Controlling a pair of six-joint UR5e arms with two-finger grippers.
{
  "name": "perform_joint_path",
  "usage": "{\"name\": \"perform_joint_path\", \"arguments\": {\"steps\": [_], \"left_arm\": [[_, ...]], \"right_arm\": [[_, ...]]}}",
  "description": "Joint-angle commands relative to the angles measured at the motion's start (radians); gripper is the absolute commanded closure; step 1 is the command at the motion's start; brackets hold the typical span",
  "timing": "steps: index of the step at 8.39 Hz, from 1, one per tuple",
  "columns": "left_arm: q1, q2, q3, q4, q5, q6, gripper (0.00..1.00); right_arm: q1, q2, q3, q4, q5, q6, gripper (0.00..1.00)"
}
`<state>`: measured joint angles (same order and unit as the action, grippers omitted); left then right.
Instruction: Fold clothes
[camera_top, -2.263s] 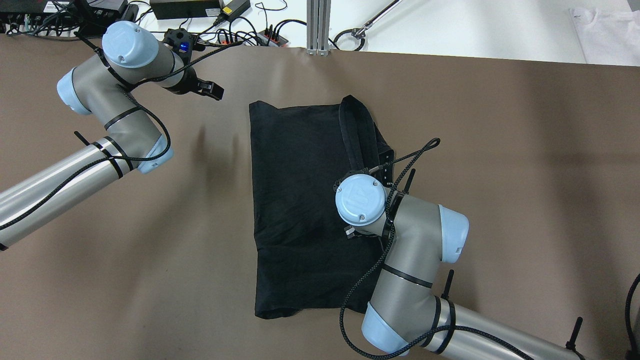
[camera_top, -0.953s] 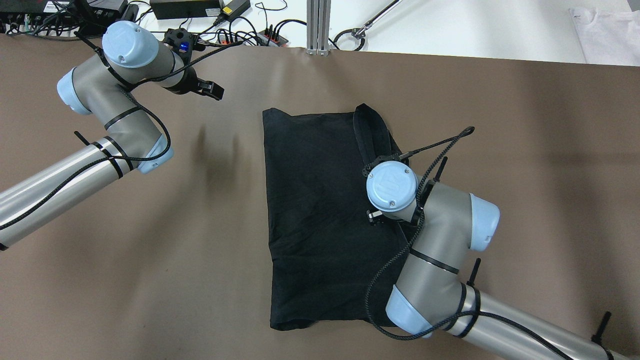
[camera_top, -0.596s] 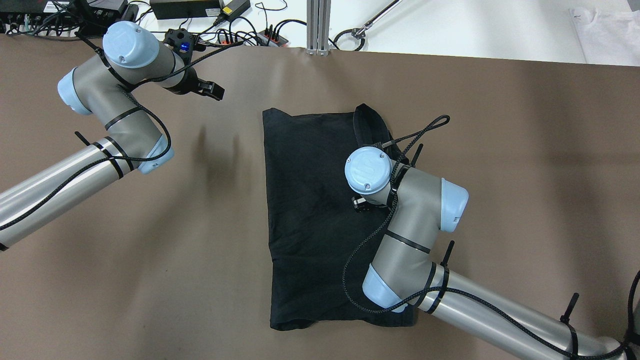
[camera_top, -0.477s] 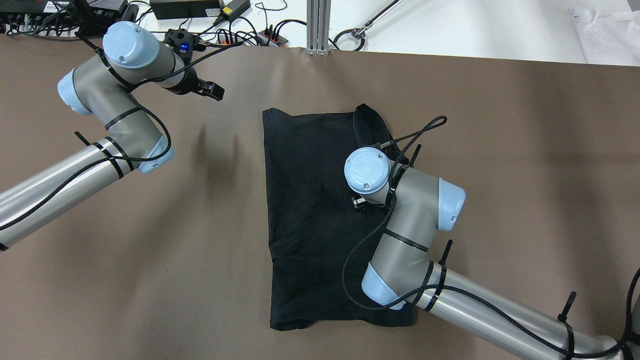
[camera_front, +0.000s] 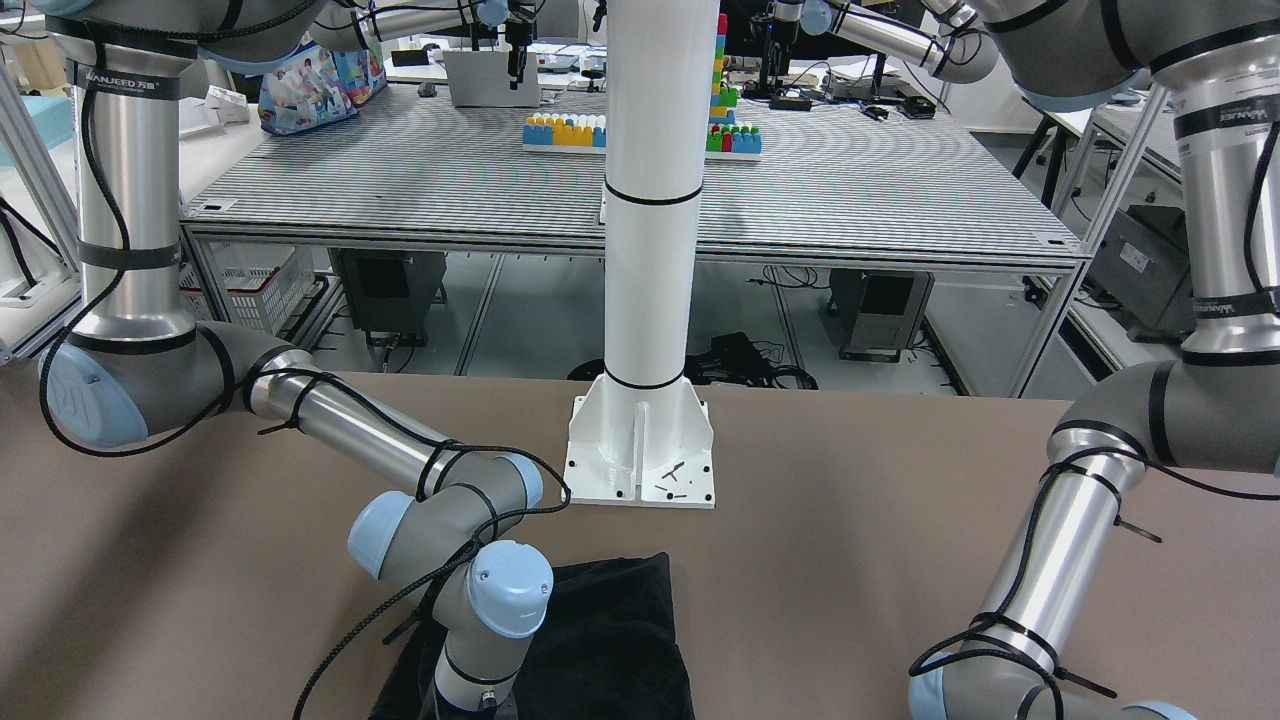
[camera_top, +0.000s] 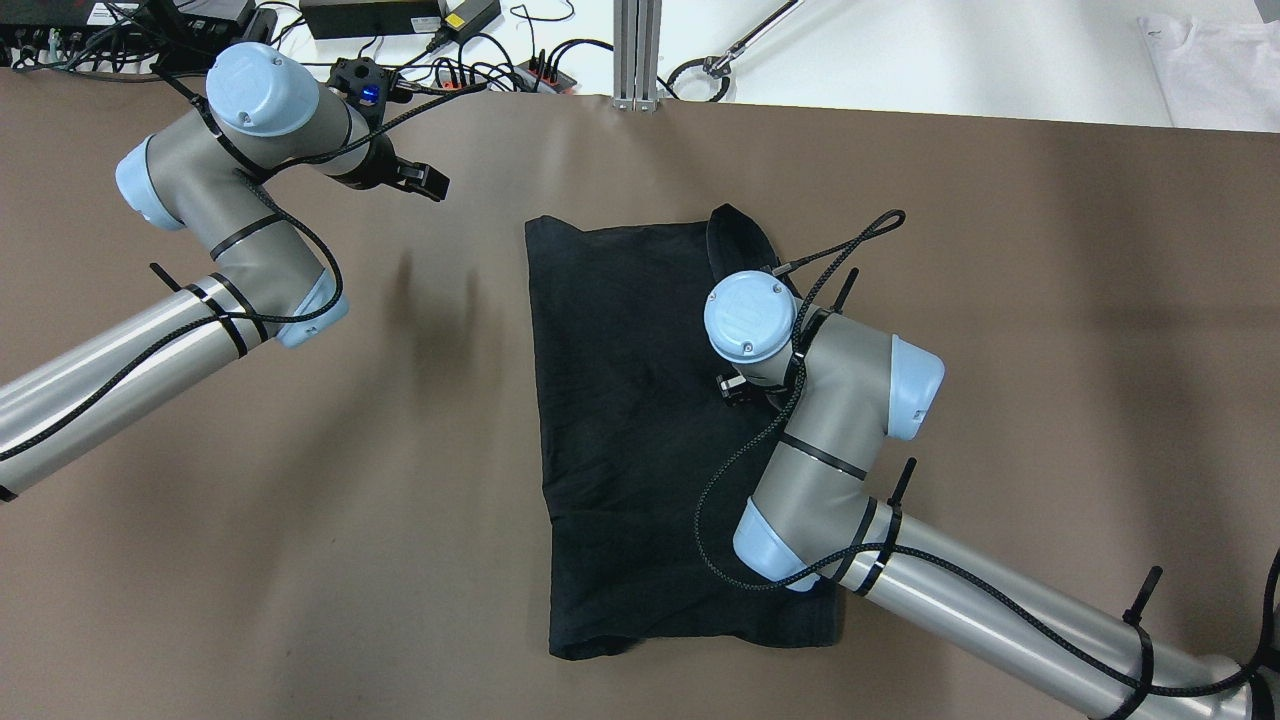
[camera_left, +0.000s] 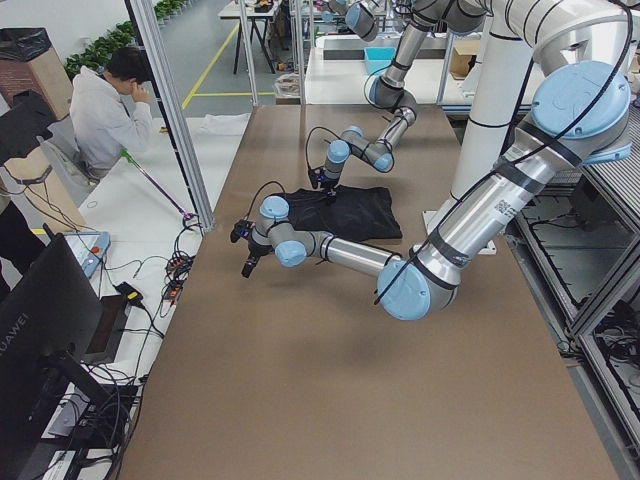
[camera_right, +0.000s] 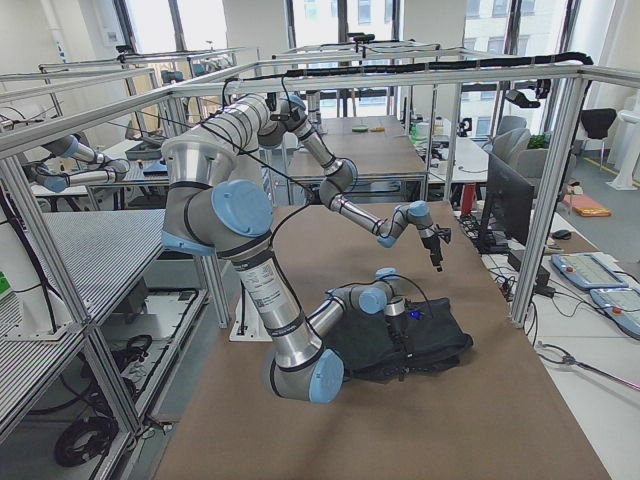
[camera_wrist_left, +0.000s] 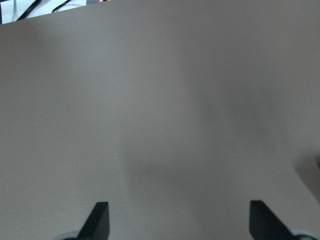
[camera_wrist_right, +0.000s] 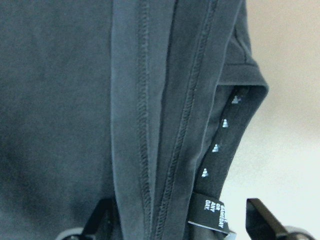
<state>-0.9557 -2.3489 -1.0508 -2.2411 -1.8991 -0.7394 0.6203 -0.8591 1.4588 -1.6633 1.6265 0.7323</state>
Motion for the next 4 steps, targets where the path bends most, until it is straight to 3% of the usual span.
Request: {"name": "perform_joint_path", "arguments": {"steps": [1,4], "left_arm": [[0.000,0.000,0.000,0.000,0.000,0.000,0.00],[0.000,0.000,0.000,0.000,0.000,0.000,0.00]], "right_arm": [[0.032,0.000,-0.009,0.000,0.001,-0.037,0.06],[0.058,-0.006,-0.020,0.004,0.006,-0.054,0.06]]}}
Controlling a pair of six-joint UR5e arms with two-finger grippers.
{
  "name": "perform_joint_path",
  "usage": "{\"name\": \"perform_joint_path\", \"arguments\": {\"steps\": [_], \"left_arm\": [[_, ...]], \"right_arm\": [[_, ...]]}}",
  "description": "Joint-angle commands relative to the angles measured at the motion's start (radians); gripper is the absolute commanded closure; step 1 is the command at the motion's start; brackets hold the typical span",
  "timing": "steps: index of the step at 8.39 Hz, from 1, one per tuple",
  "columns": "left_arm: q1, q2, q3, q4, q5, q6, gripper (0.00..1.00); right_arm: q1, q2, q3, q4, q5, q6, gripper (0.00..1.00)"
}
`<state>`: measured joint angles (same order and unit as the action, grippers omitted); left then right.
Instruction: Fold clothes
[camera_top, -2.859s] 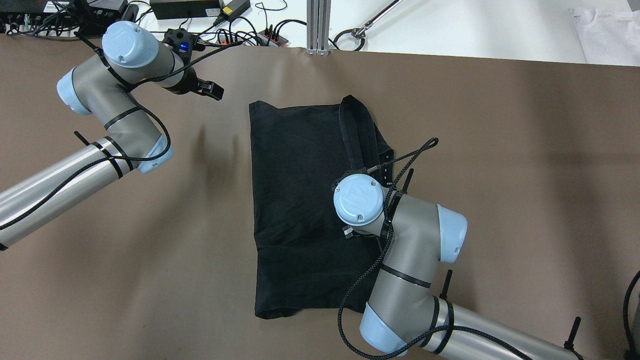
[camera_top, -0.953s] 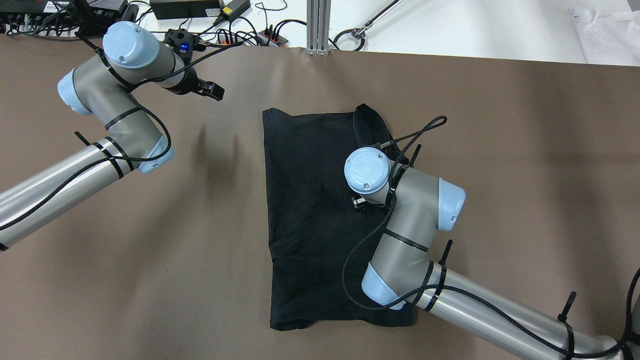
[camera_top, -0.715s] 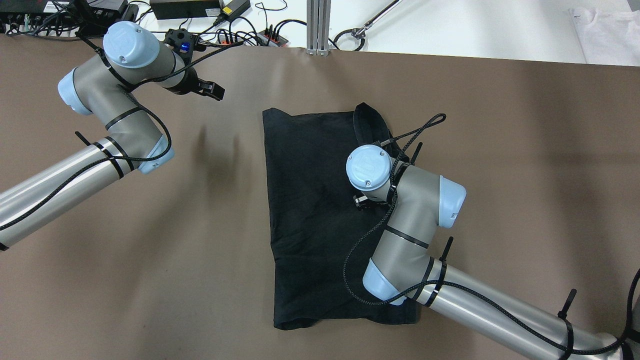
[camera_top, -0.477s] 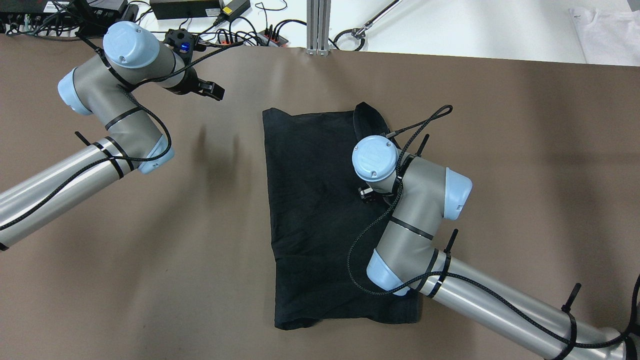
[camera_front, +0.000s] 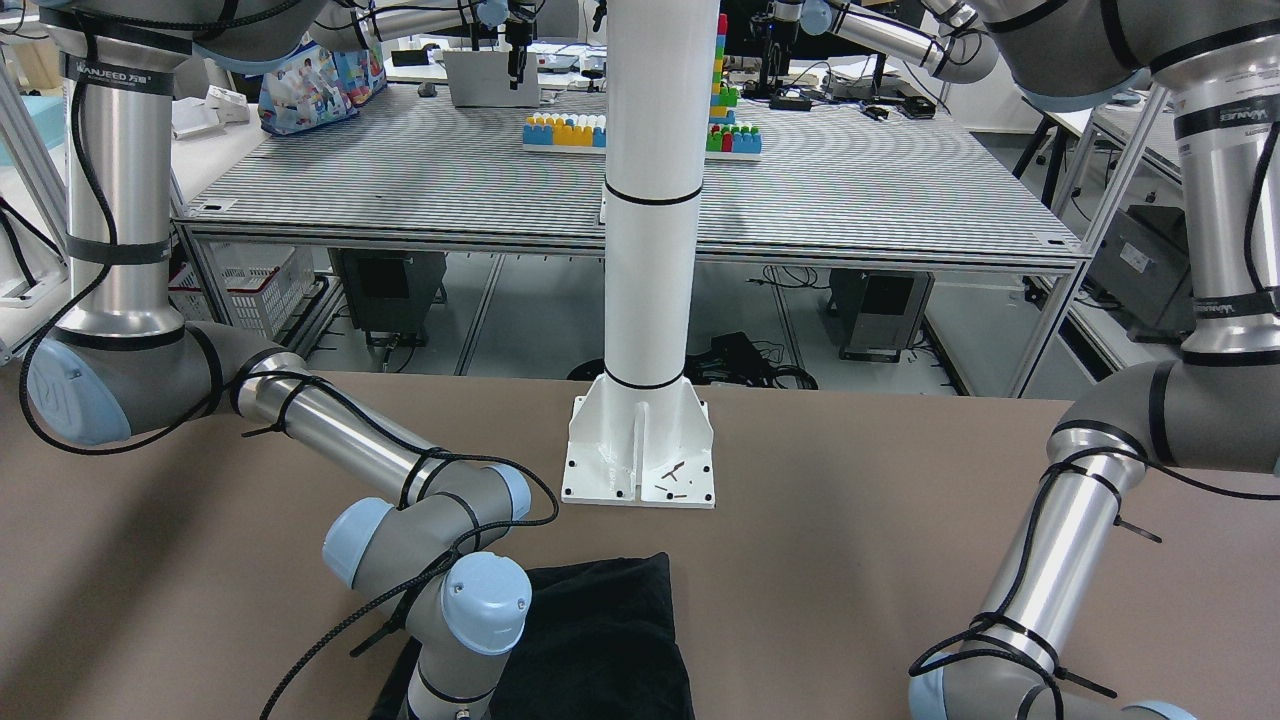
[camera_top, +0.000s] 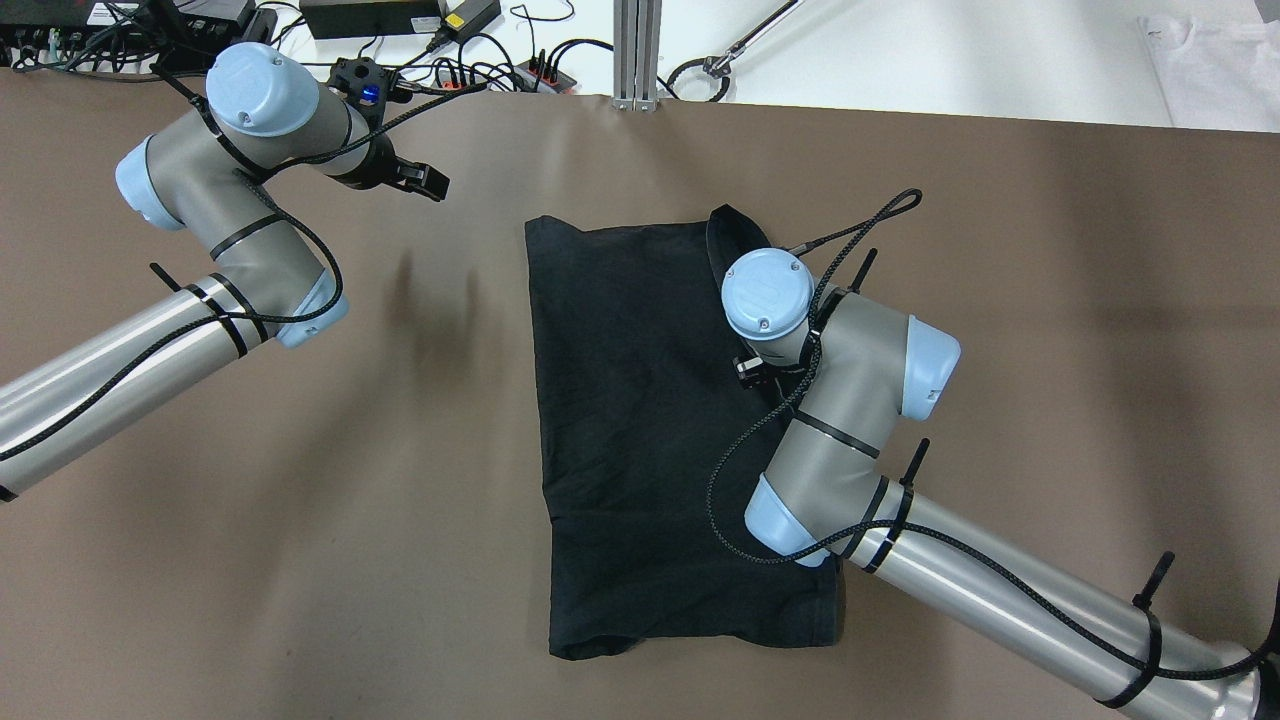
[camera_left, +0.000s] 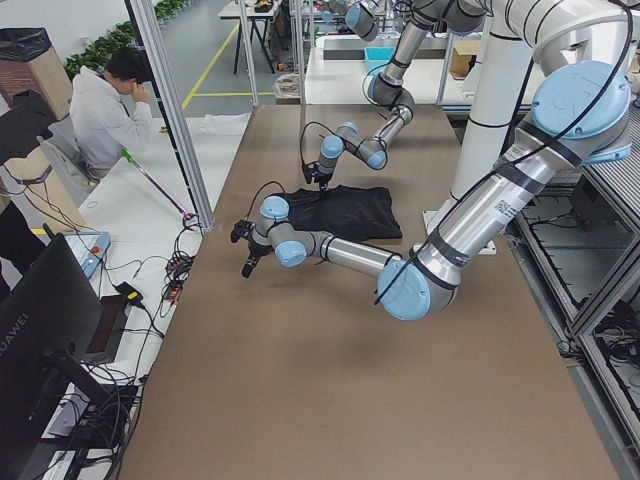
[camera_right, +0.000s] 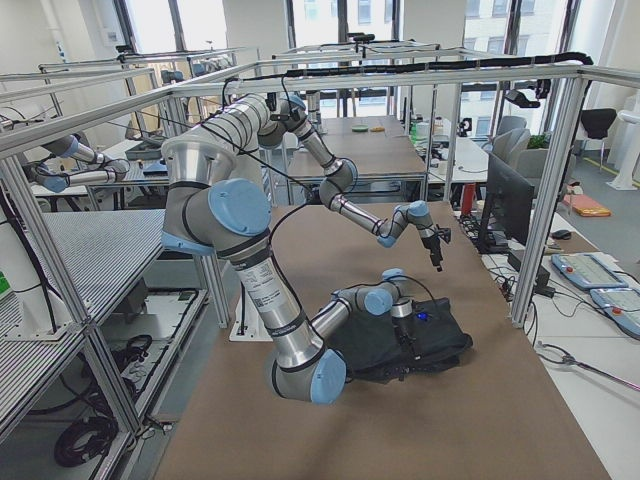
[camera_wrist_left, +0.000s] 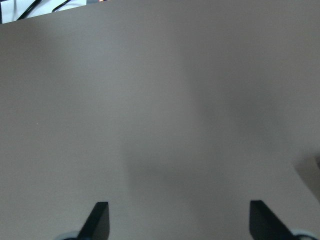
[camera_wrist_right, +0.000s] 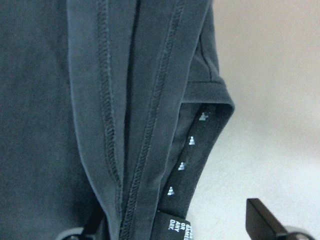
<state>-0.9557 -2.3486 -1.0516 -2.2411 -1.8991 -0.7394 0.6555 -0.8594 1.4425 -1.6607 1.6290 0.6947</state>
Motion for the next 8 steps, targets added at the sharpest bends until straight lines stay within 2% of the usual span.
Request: {"name": "perform_joint_path", "arguments": {"steps": [1,5,8], "left_arm": [[0.000,0.000,-0.001,0.000,0.000,0.000,0.00],[0.000,0.002,-0.001,0.000,0.000,0.000,0.00],[0.000,0.002,-0.001,0.000,0.000,0.000,0.00]], "right_arm": [[0.042,-0.015,-0.004,0.001,0.002,-0.035,0.06],[0.095,-0.023,-0.001,0.001,0.009,-0.047,0.06],[0.090,0.061,-0.013,-0.004,0.037,0.003,0.06]]}}
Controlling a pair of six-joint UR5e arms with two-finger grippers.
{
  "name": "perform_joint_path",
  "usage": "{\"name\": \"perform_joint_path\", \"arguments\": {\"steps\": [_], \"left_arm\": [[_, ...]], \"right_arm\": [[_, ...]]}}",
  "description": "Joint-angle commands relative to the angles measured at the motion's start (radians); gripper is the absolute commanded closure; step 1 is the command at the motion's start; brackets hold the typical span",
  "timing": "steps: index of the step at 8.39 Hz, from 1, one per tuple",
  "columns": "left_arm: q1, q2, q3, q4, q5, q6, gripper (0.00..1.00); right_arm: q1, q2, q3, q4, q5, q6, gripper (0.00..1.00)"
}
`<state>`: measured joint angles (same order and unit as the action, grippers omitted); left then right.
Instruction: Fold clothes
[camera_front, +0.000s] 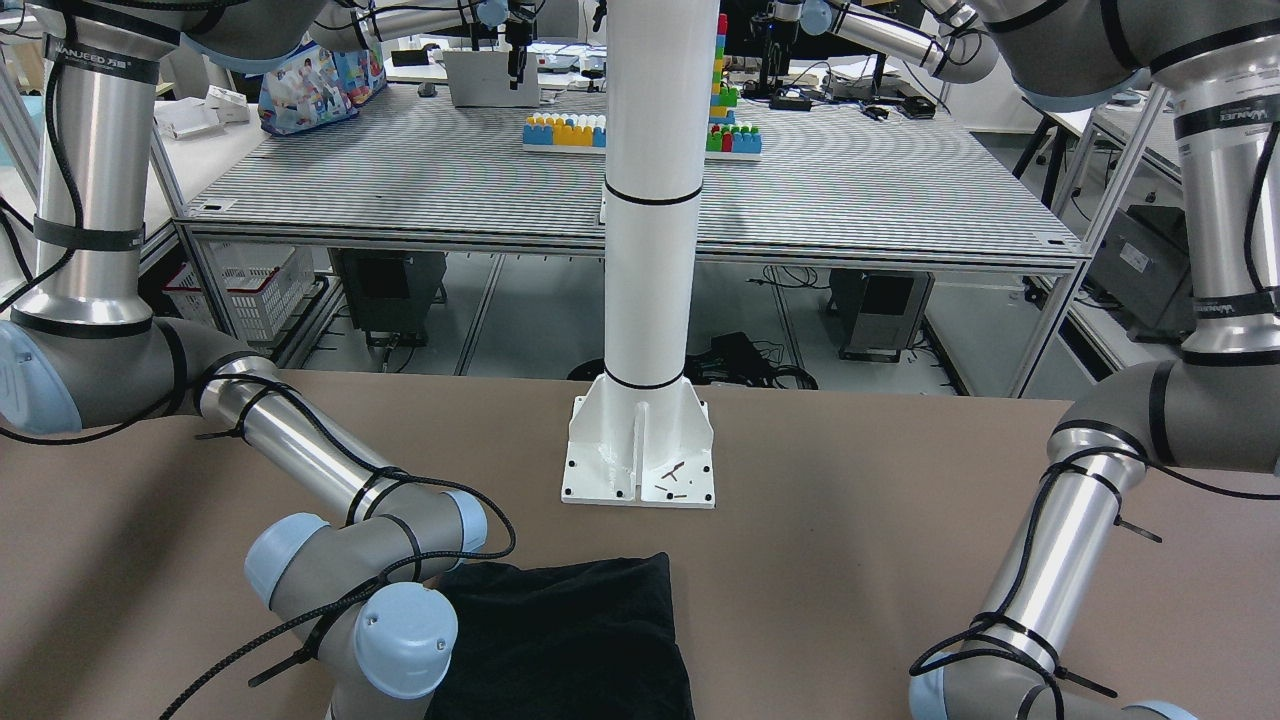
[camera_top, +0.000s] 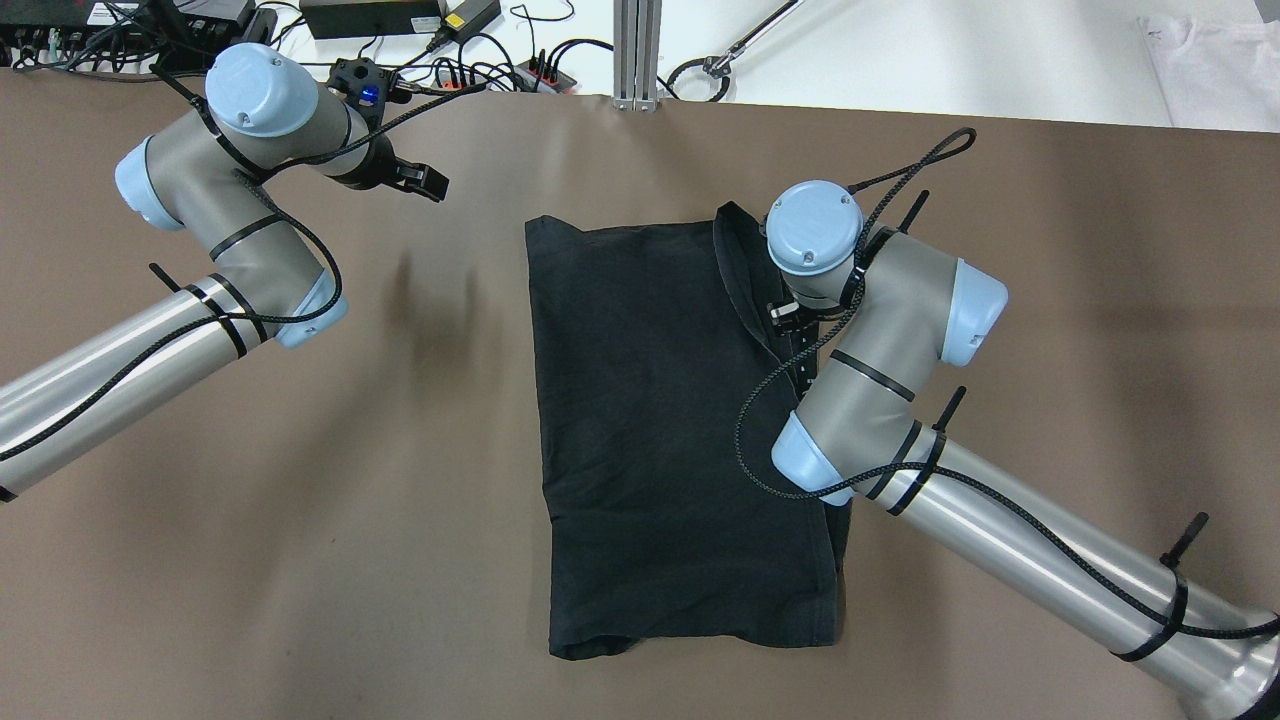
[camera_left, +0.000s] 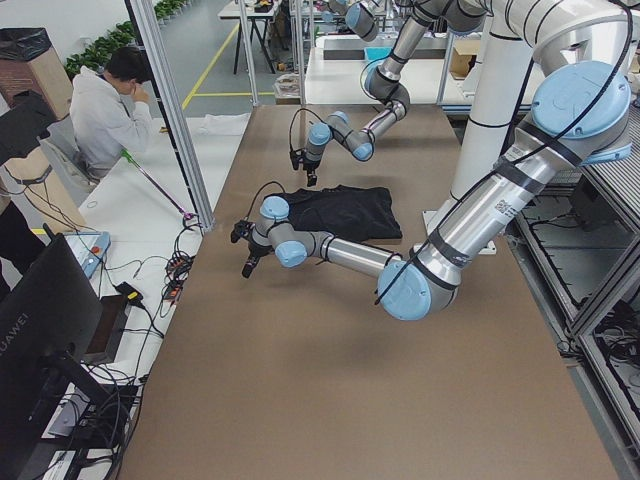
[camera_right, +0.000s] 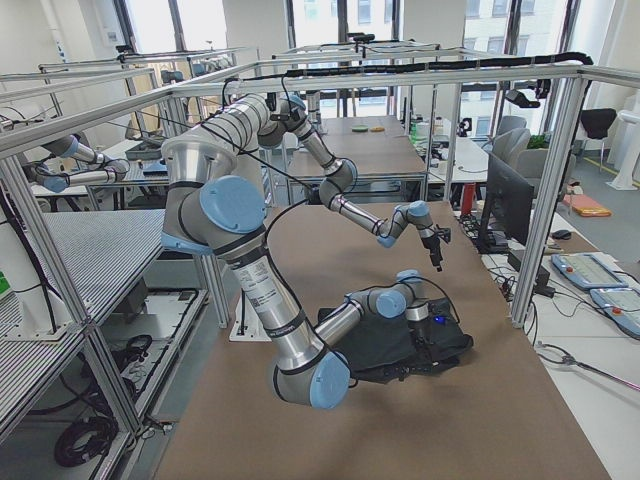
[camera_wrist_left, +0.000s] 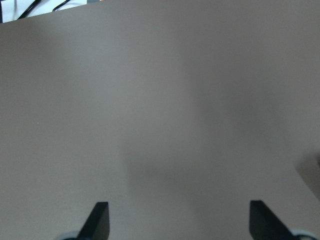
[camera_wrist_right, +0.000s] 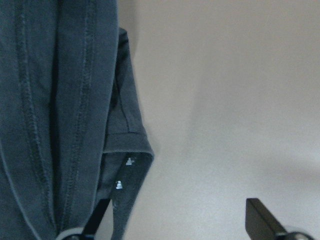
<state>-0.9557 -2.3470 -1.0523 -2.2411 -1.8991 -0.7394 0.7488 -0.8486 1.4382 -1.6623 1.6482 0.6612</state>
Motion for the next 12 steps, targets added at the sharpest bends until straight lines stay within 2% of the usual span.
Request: {"name": "perform_joint_path", "arguments": {"steps": [1,3,6,9,12], "left_arm": [[0.000,0.000,0.000,0.000,0.000,0.000,0.00],[0.000,0.000,0.000,0.000,0.000,0.000,0.00],[0.000,0.000,0.000,0.000,0.000,0.002,0.00],[0.000,0.002,0.000,0.000,0.000,0.000,0.00],[0.000,0.008,-0.003,-0.002,0.000,0.002,0.00]], "right_arm": [[-0.012,0.075,-0.027,-0.002,0.019,0.061,0.06],[-0.043,0.143,-0.134,0.001,0.019,0.100,0.06],[-0.043,0.146,-0.174,0.003,0.019,0.097,0.06],[-0.046,0.155,-0.269,0.136,0.018,0.098,0.06],[-0.045,0.171,-0.272,0.136,0.018,0.100,0.06]]}}
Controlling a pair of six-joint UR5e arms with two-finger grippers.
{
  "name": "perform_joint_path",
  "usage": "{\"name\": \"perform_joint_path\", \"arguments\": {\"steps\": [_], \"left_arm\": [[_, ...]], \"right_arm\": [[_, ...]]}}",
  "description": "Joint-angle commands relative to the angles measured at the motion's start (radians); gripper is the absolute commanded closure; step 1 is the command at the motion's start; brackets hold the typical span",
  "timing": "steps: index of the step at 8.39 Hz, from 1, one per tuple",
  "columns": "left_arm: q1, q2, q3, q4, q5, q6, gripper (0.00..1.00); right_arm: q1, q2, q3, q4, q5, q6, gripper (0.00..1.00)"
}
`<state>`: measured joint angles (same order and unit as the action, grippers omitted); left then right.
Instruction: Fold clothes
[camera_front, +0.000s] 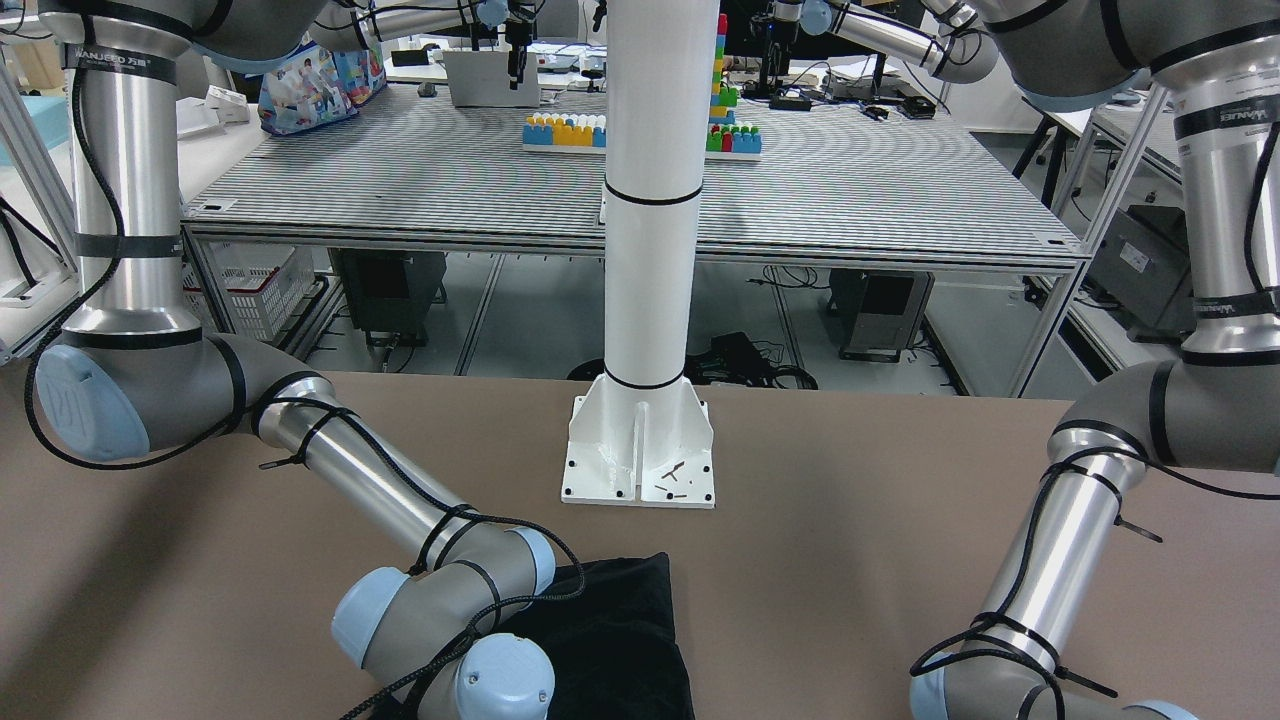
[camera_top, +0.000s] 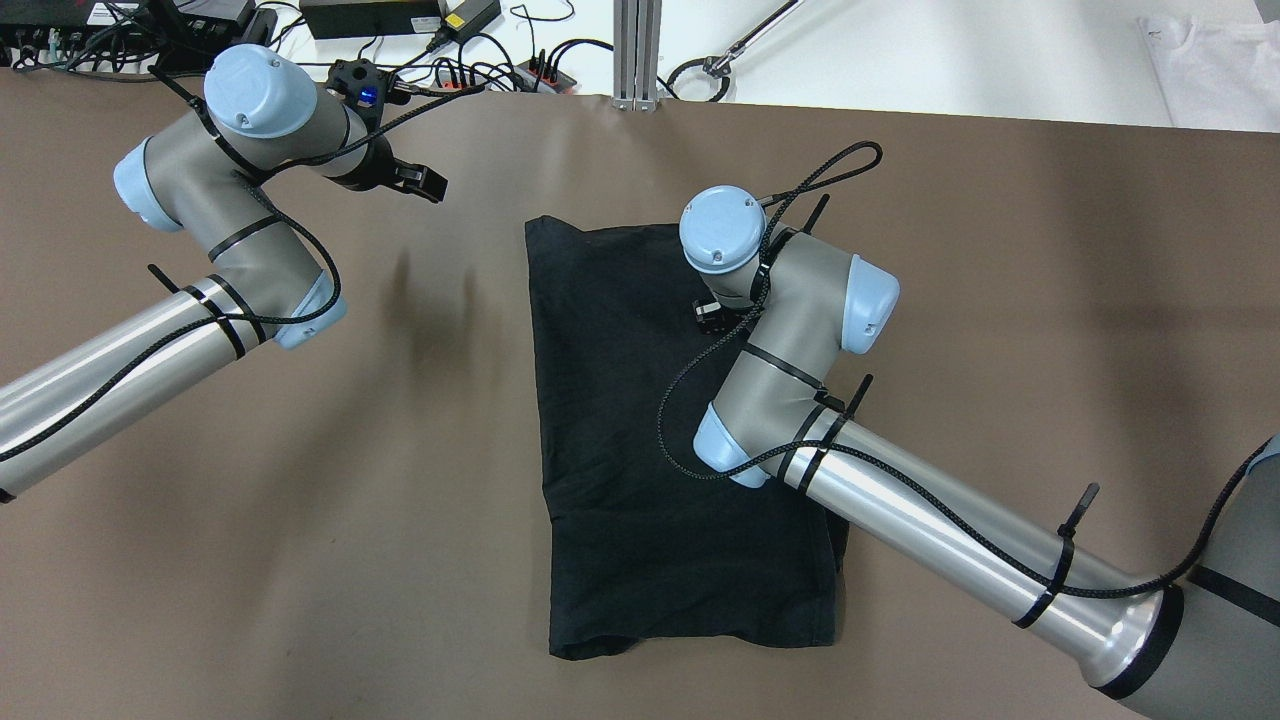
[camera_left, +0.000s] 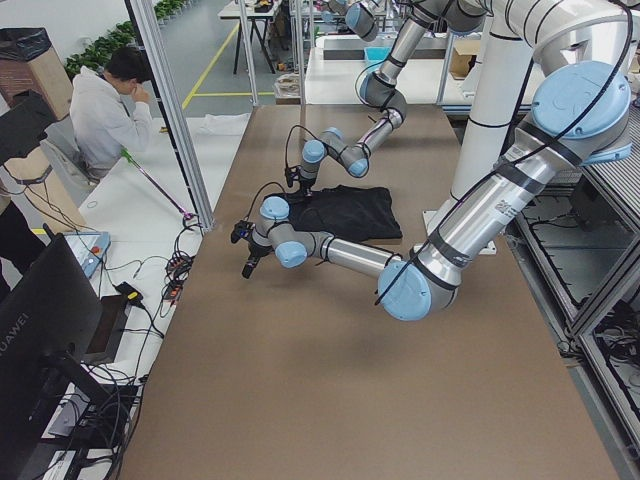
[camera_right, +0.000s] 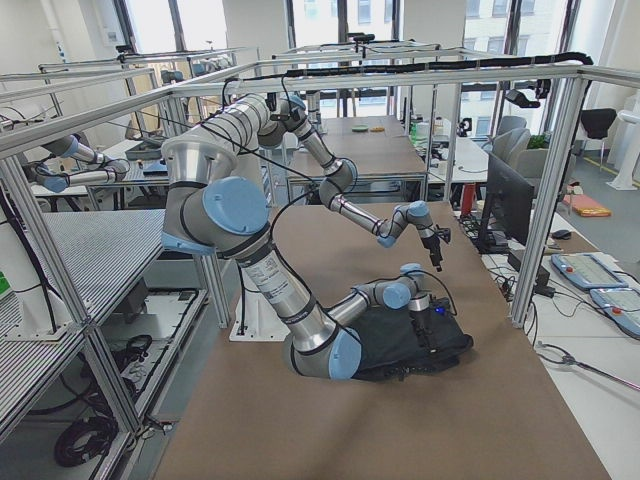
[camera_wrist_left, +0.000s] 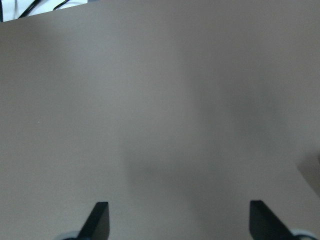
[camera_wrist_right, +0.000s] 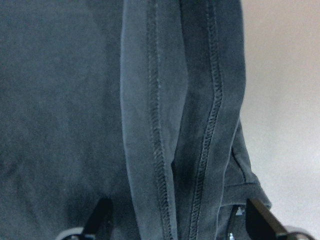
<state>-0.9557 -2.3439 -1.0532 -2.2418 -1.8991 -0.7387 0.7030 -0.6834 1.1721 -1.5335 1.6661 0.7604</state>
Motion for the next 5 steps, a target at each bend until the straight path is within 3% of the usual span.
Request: {"name": "perform_joint_path", "arguments": {"steps": [1,5], "left_arm": [[0.000,0.005,-0.002,-0.001,0.000,0.001,0.00],[0.000,0.006,-0.007,-0.002,0.002,-0.013,0.00]], "right_arm": [[0.013,0.005,-0.006,0.007,0.000,-0.003,0.06],[0.113,-0.016,-0.065,0.053,-0.003,-0.048,0.06]]}}
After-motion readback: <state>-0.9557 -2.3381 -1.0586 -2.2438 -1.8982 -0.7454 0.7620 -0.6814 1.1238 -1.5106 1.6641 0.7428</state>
